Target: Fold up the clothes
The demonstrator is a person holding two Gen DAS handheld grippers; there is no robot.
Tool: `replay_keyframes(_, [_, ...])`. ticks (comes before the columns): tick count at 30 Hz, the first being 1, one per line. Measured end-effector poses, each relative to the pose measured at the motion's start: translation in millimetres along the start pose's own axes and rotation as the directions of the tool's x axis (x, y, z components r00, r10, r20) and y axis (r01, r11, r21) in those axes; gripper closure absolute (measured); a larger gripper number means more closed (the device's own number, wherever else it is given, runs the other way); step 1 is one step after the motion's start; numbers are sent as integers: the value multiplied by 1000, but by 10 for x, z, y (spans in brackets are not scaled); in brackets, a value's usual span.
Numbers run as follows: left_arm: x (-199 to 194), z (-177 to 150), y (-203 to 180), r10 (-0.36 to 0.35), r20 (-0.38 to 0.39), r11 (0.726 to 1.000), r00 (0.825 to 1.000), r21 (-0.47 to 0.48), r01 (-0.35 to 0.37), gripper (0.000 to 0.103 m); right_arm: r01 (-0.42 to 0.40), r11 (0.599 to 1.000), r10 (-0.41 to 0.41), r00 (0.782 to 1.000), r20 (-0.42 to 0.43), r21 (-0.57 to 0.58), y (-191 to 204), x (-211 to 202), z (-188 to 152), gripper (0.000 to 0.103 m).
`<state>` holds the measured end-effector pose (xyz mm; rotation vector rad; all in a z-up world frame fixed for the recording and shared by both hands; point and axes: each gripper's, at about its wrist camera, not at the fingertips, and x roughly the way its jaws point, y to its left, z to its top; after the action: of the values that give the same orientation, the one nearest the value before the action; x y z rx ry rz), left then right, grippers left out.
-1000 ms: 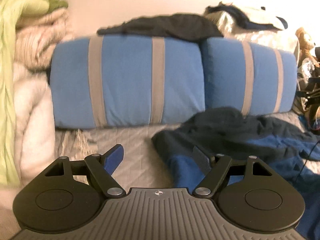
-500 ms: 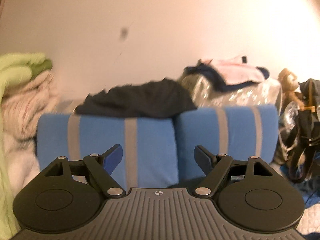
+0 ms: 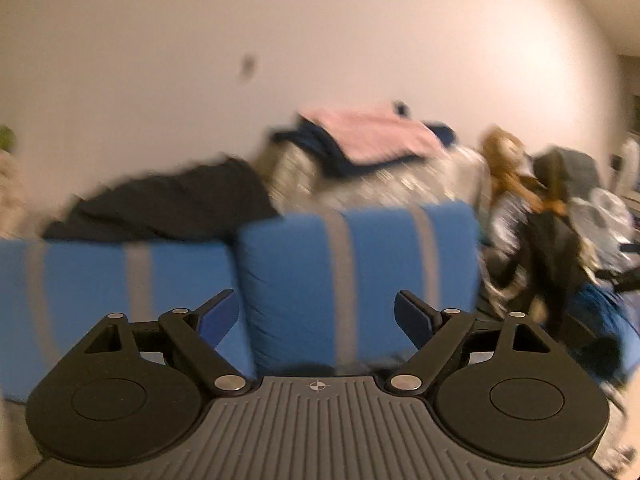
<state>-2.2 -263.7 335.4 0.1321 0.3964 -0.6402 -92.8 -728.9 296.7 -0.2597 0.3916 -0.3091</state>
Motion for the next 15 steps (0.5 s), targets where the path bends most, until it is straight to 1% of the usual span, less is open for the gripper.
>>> replay_keyframes(3, [284,-299,-151,-64,-59,998,996,-19,63,17,16,999,-15,999,-48,32,-174,-6,-299,0])
replay_keyframes(8, [683,-796,-326,-156,-135,984,979,-107,142,17,55,997,-48,992,-116,61,-367,-12,-808,0])
replay_keyframes(12, [800,-1086,-467,-193,-162,977,968,-125,174,17,92,994,-81,985,-152,66,-475,-40,-1245,0])
replay_keyframes(15, [839,-1248,-554,-207,-166,975,964,-117,189,17,95,993,-79,978,-195,73,-578,-83,-1616,0])
